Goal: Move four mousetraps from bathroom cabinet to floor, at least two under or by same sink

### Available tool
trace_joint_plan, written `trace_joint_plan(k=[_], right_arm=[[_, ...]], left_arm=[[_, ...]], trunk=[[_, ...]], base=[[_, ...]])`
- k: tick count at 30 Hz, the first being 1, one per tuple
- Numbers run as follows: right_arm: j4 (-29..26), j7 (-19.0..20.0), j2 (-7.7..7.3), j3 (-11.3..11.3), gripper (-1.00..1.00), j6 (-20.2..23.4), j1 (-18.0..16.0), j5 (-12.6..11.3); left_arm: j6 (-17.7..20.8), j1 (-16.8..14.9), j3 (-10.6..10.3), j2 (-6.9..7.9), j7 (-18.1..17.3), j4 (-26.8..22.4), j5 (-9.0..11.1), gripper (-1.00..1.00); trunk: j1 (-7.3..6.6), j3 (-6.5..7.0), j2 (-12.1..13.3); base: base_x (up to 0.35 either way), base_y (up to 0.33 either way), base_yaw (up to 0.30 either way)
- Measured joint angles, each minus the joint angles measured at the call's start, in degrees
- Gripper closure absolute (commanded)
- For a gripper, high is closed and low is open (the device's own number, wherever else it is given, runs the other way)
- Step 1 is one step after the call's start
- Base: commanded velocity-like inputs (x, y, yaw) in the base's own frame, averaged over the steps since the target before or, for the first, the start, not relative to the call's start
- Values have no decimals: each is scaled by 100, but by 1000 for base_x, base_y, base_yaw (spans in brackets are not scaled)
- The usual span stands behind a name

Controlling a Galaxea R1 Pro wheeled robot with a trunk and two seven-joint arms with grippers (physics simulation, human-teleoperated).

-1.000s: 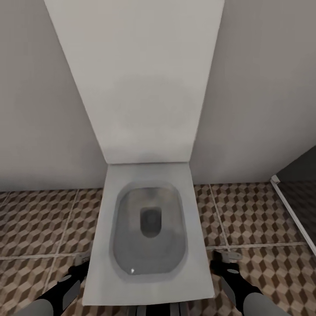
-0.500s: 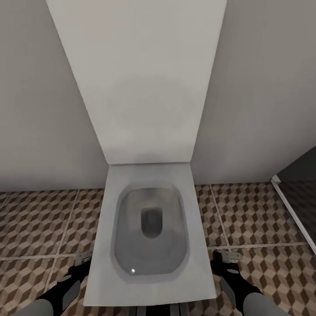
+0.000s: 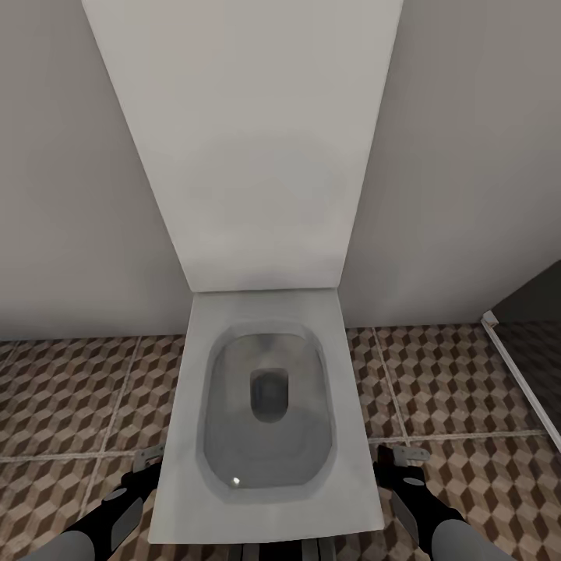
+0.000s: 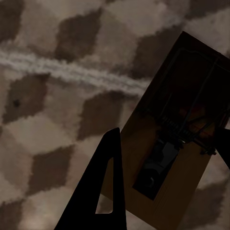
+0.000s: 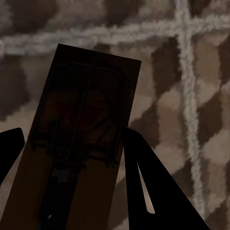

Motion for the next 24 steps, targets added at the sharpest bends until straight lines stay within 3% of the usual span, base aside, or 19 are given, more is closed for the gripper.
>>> trace_joint_plan(k=[9,16,24], right_arm=[[3,81,-7,74,100,-8,0,50],[8,400,-20,96,100,-28,0,87],[56,511,-21,106,100,-375,1,299]], left_arm=[[0,0,0,2,0,0,2,100],[0,0,-5,5,0,0,2,100],[0,0,-3,5,0,0,2,100]], trunk=[[0,0,0],[0,0,0],[0,0,0]], base=[[0,0,0],[0,0,0],[0,0,0]])
